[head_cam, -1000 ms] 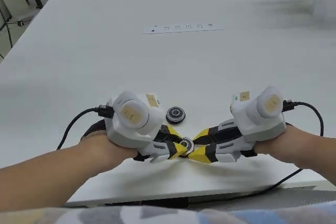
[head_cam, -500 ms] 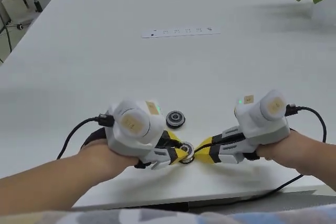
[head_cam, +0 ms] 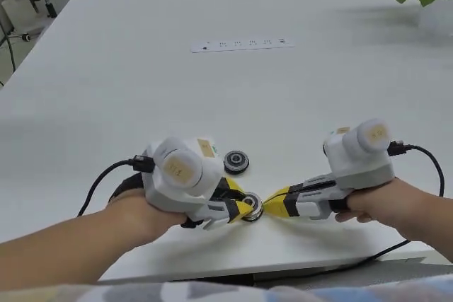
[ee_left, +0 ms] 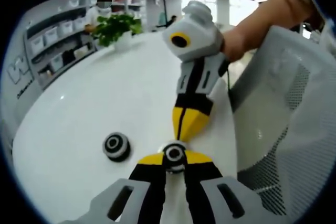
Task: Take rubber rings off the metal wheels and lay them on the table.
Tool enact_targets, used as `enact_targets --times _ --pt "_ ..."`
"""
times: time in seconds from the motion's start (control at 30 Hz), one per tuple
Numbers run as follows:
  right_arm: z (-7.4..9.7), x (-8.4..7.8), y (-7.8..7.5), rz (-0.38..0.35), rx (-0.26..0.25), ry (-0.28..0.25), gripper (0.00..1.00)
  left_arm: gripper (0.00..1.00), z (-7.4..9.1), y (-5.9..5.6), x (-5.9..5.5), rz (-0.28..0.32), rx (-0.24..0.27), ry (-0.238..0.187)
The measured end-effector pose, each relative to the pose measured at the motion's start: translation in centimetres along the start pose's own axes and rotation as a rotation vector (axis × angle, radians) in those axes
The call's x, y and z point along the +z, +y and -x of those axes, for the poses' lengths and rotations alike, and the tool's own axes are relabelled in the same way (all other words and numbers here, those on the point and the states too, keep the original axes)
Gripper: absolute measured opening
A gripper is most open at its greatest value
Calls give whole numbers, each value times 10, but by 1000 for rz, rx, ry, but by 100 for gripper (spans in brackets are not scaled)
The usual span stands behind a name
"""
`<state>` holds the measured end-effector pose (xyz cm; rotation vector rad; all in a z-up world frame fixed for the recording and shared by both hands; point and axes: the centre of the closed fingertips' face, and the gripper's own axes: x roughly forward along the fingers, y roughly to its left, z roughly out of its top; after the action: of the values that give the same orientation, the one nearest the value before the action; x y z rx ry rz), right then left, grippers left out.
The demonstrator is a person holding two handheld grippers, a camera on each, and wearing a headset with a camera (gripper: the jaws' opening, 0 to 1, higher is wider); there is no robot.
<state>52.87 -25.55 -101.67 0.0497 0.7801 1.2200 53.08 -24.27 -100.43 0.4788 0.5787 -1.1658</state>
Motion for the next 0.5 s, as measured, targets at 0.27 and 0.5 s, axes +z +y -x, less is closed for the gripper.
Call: enact_targets --times 0.27,0.5 --pt "1 2 9 -50 14 -26 0 12 -1 0 0 -1 -1 -1" --pt "4 16 10 -122 33 -110 0 12 0 0 0 1 1 -2"
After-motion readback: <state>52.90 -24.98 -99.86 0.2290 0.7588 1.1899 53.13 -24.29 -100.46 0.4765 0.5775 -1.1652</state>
